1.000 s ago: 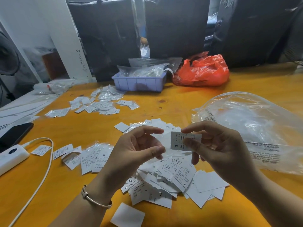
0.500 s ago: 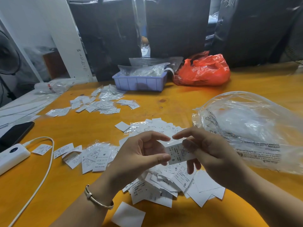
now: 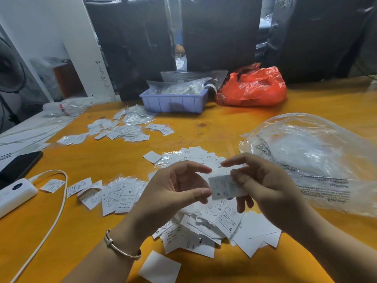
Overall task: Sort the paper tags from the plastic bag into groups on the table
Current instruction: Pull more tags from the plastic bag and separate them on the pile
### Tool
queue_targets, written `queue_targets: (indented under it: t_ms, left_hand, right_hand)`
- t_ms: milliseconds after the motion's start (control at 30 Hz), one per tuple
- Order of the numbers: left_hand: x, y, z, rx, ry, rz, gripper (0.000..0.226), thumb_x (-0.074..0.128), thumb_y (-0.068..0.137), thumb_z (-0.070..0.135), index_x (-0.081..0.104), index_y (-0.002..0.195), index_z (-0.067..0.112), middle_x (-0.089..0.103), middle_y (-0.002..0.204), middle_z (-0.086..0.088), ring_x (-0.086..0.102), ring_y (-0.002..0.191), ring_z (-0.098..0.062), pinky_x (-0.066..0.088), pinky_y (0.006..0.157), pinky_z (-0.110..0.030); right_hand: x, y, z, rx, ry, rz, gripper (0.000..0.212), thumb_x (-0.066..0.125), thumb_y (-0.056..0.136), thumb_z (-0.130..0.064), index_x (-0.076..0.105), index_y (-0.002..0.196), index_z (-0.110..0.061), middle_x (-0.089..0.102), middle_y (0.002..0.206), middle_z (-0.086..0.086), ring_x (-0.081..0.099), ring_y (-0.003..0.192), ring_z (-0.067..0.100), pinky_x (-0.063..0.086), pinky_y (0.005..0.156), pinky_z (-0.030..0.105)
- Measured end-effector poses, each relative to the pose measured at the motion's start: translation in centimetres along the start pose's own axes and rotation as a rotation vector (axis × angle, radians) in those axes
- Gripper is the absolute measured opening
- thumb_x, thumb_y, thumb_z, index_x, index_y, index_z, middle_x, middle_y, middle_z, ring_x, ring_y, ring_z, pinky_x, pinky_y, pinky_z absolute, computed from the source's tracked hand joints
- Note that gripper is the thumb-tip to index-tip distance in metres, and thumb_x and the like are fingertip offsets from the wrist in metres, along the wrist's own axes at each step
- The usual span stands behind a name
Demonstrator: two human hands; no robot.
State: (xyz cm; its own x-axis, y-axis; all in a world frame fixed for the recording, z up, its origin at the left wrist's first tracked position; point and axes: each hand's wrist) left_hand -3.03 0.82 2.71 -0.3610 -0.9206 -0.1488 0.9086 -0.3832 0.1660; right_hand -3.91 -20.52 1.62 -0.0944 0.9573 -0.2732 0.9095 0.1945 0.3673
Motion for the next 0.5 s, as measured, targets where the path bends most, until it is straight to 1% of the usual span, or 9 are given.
queue_targets:
  t_ms: [67,133,200,267,367,500]
  left_hand:
    - [-0.2,0.0,0.1,0.012,-0.027,0.029,0.031,0.082,0.075,0.016,0.073,0.105,0.02,0.075,0.086,-0.01,0.072,0.075,-0.021,0.056,0.071,-0.023]
    - [-0.4,0.1,0.1,0.015,-0.048,0.061,0.031,0.08,0.075,0.014,0.074,0.104,0.022,0.075,0.086,-0.01,0.071,0.073,-0.02,0.054,0.069,-0.022]
    - [-0.5,0.1,0.2,0.018,-0.052,0.081,0.032,0.08,0.073,0.016,0.074,0.103,0.024,0.075,0.085,-0.01,0.071,0.071,-0.019,0.054,0.067,-0.022]
    - [-0.5,0.1,0.2,0.02,-0.048,0.083,0.032,0.081,0.072,0.021,0.073,0.103,0.026,0.076,0.085,-0.01,0.072,0.071,-0.02,0.055,0.067,-0.023]
    - [-0.5,0.0,0.2,0.018,-0.05,0.074,0.031,0.08,0.074,0.021,0.073,0.104,0.027,0.076,0.085,-0.011,0.072,0.072,-0.021,0.056,0.067,-0.026]
    - [-0.5,0.0,0.2,0.018,-0.052,0.072,0.033,0.081,0.072,0.025,0.073,0.104,0.027,0.076,0.085,-0.011,0.072,0.072,-0.022,0.056,0.068,-0.026]
  right_hand:
    - [-0.4,0.2,-0.2,0.003,0.066,0.124,0.018,0.051,0.096,-0.009,0.065,0.1,-0.021,0.07,0.073,0.008,0.059,0.045,0.02,0.045,0.042,0.025]
    - [-0.9,0.4,-0.4,0.013,0.166,0.198,0.014,0.054,0.092,-0.014,0.064,0.102,-0.014,0.069,0.074,0.014,0.058,0.044,0.021,0.044,0.042,0.024]
    - [-1.0,0.5,-0.6,0.023,0.251,0.215,0.02,0.055,0.087,-0.018,0.063,0.104,-0.009,0.069,0.073,0.015,0.057,0.045,0.021,0.043,0.043,0.024]
    - [-0.9,0.5,-0.8,0.016,0.287,0.219,0.019,0.057,0.087,-0.014,0.063,0.104,-0.007,0.07,0.073,0.014,0.058,0.046,0.021,0.043,0.044,0.023]
    - [-0.8,0.3,-1.0,-0.029,0.275,0.227,0.015,0.055,0.091,-0.002,0.065,0.101,-0.009,0.069,0.073,0.014,0.058,0.047,0.022,0.044,0.045,0.023]
    - [-0.9,0.1,-1.4,-0.075,0.237,0.227,0.015,0.057,0.091,-0.004,0.066,0.099,-0.012,0.07,0.075,0.015,0.059,0.046,0.024,0.045,0.045,0.024]
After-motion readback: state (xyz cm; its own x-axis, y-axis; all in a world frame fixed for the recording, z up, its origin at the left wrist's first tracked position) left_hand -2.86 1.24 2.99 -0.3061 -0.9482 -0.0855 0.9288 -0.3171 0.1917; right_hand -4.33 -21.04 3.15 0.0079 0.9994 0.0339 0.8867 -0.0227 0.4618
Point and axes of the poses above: each hand's wrist, its own y-axis towards the middle knuckle, its own x-axis out of the palm, z = x × y
